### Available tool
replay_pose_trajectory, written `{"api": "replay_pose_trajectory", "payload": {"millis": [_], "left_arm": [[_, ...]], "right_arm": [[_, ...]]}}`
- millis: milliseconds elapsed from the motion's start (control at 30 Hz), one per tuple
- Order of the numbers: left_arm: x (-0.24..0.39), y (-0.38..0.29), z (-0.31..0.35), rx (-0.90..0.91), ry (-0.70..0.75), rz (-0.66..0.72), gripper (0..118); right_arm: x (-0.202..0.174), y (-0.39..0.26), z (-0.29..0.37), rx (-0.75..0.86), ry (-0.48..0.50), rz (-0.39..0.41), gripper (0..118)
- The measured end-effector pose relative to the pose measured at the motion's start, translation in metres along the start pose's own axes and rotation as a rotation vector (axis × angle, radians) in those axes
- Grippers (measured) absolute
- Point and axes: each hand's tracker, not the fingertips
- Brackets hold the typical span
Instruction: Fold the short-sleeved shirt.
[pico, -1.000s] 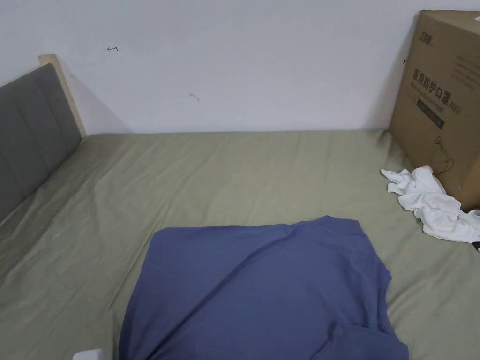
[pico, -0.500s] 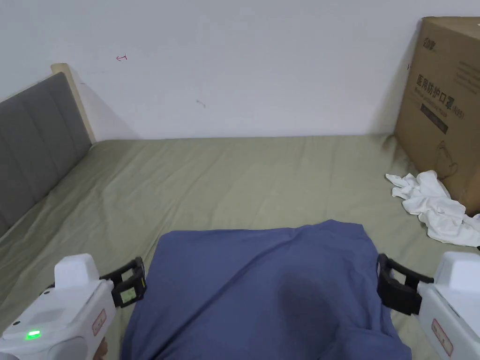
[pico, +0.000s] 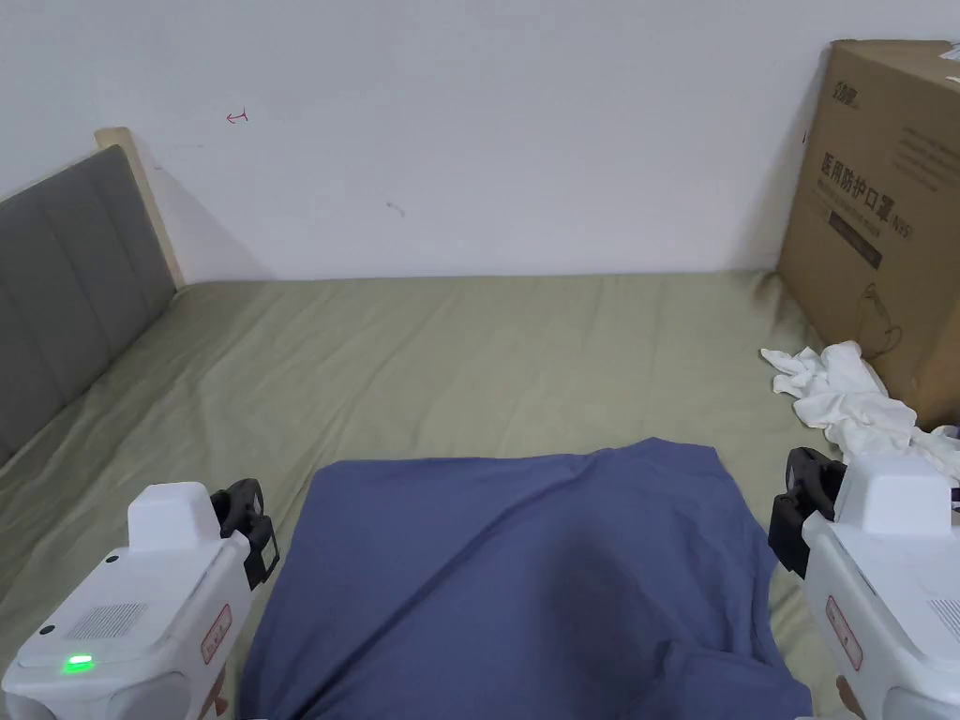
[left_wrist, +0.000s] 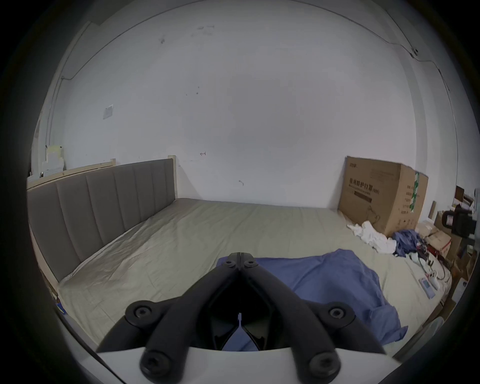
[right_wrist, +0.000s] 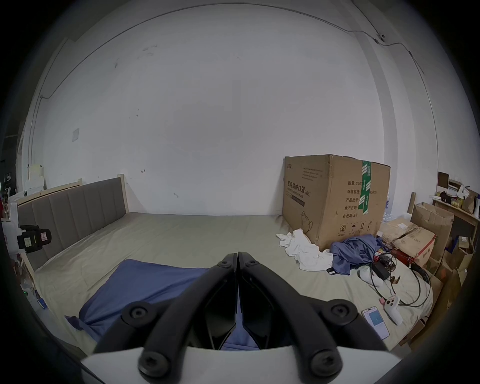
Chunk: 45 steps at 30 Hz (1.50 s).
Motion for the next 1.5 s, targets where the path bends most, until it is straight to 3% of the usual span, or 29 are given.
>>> {"api": "replay_pose_trajectory", "payload": {"millis": [300,400,467,533,600,767,800,867,900,933,1067,1100,1133,1200,1300,1333,1500], "left_arm": [[-0.046,-0.05,-0.037,-0.374,0.022,0.111,1],[-0.061,-0.078,-0.045,-0.504,0.047,0.106,30],[-0.063,-0.094,-0.042,-0.558,0.066,0.127,68],[-0.069,-0.111,-0.045,-0.622,0.109,0.135,91],[-0.073,-0.126,-0.048,-0.677,0.122,0.144,97],[-0.079,-0.162,-0.066,-0.746,0.144,0.075,93],[-0.077,-0.164,-0.069,-0.753,0.148,0.06,81],[-0.077,-0.169,-0.072,-0.763,0.105,0.028,19],[-0.076,-0.17,-0.074,-0.771,0.055,0.038,4],[-0.075,-0.172,-0.075,-0.783,0.007,0.067,3],[-0.072,-0.168,-0.069,-0.725,0.064,0.026,3],[-0.07,-0.167,-0.065,-0.719,0.059,0.035,3],[-0.072,-0.165,-0.064,-0.715,0.052,0.044,3],[-0.074,-0.161,-0.062,-0.701,0.051,0.059,3],[-0.073,-0.153,-0.056,-0.689,0.046,0.064,3],[-0.072,-0.152,-0.055,-0.685,0.046,0.064,3],[-0.065,-0.146,-0.053,-0.683,0.044,0.063,3]], "right_arm": [[0.008,-0.01,0.0,-0.035,0.001,-0.022,0],[0.011,-0.016,-0.001,-0.057,-0.002,-0.027,0],[0.013,-0.022,-0.002,-0.075,-0.004,-0.031,0],[0.014,-0.026,-0.002,-0.094,0.0,-0.036,0],[0.015,-0.031,-0.003,-0.114,-0.001,-0.035,0],[0.016,-0.039,-0.003,-0.15,-0.006,-0.044,0],[0.017,-0.041,-0.003,-0.156,-0.005,-0.049,0],[0.02,-0.045,-0.001,-0.168,-0.012,-0.051,0],[0.019,-0.045,-0.001,-0.175,-0.016,-0.05,0],[0.022,-0.048,0.001,-0.183,-0.019,-0.051,0],[0.04,-0.073,0.0,-0.275,-0.044,-0.074,5],[0.046,-0.085,-0.001,-0.33,-0.042,-0.076,17],[0.051,-0.099,-0.002,-0.37,-0.059,-0.084,39],[0.058,-0.127,-0.007,-0.475,-0.059,-0.081,46],[0.062,-0.169,-0.011,-0.587,-0.068,-0.076,85],[0.063,-0.18,-0.012,-0.626,-0.056,-0.068,89],[0.053,-0.214,-0.012,-0.74,0.0,-0.105,88]]}}
